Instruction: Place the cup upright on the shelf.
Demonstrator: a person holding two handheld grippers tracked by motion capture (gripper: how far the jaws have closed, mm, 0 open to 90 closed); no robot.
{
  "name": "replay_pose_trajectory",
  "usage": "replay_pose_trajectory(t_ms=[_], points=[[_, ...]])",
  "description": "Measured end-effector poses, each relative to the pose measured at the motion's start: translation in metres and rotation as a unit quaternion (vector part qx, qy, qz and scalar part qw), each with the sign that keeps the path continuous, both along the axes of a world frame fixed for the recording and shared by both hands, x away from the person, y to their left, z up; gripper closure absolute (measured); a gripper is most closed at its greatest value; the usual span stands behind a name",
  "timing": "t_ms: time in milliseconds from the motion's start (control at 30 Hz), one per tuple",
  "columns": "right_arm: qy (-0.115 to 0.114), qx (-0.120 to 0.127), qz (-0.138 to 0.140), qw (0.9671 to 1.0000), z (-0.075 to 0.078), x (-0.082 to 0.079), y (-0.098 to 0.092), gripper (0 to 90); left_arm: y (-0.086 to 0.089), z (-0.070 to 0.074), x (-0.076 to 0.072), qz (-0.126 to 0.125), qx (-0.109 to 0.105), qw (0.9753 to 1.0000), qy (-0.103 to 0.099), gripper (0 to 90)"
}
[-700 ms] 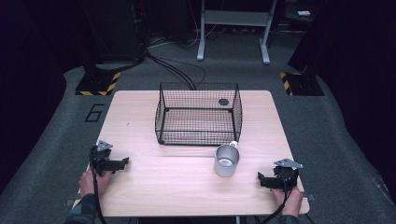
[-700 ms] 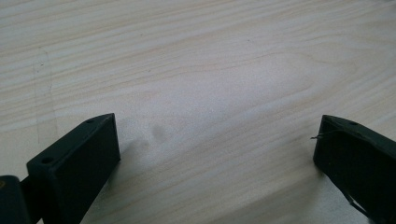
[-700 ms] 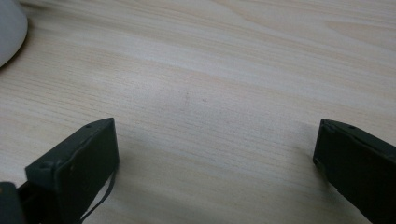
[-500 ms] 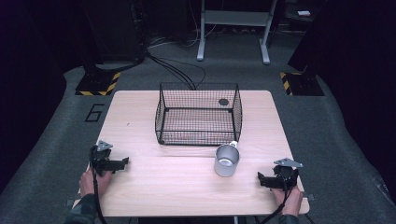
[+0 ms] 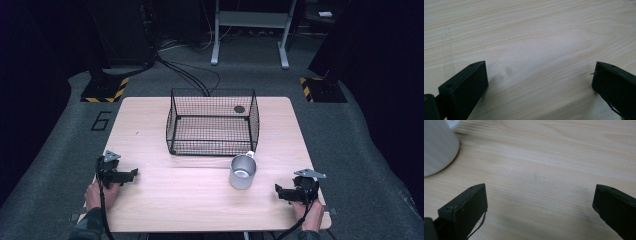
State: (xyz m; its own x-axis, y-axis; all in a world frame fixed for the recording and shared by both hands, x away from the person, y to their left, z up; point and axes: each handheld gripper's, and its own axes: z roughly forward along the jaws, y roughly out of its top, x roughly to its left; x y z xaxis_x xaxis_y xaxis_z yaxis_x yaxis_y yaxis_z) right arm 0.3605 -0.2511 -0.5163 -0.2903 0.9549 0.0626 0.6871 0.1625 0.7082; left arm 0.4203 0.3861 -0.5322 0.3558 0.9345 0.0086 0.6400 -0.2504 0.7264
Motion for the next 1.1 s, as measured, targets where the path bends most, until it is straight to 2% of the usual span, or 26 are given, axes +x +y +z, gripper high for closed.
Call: replay_pose_trajectory(t_ms=[67, 300, 400, 733, 800, 900, 967, 1067, 1100], points=[[0.004, 0.003, 0.005, 1.0, 0.004, -0.001, 0.003, 0.0, 0.0, 0.0, 0.0, 0.0, 0.0, 1.0, 0.0, 0.4], [-0.011, 0.002, 0.032, 0.9994, 0.025, -0.005, 0.012, 0.0, 0.0, 0.0, 0.0, 0.0, 0.0, 1.0, 0.0, 0.4], [-0.013, 0.008, 0.034, 0.9993, 0.031, -0.006, 0.014, 0.0, 0.0, 0.0, 0.0, 0.0, 0.0, 1.0, 0.0, 0.4], [-0.03, 0.024, 0.077, 0.9962, 0.054, -0.005, 0.031, 0.0, 0.0, 0.0, 0.0, 0.0, 0.0, 1.0, 0.0, 0.4], [-0.035, 0.025, 0.094, 0.9946, 0.06, -0.004, 0.037, 0.0, 0.0, 0.0, 0.0, 0.0, 0.0, 1.0, 0.0, 0.4], [-0.039, 0.029, 0.102, 0.9937, 0.064, -0.004, 0.041, 0.0, 0.0, 0.0, 0.0, 0.0, 0.0, 1.0, 0.0, 0.4], [-0.045, 0.031, 0.121, 0.9911, 0.071, -0.004, 0.046, 0.0, 0.0, 0.0, 0.0, 0.0, 0.0, 1.0, 0.0, 0.4], [-0.049, 0.032, 0.132, 0.9896, 0.074, -0.004, 0.05, 0.0, 0.0, 0.0, 0.0, 0.0, 0.0, 1.0, 0.0, 0.4], [-0.048, 0.031, 0.144, 0.9879, 0.077, -0.003, 0.055, 0.0, 0.0, 0.0, 0.0, 0.0, 0.0, 1.0, 0.0, 0.4]])
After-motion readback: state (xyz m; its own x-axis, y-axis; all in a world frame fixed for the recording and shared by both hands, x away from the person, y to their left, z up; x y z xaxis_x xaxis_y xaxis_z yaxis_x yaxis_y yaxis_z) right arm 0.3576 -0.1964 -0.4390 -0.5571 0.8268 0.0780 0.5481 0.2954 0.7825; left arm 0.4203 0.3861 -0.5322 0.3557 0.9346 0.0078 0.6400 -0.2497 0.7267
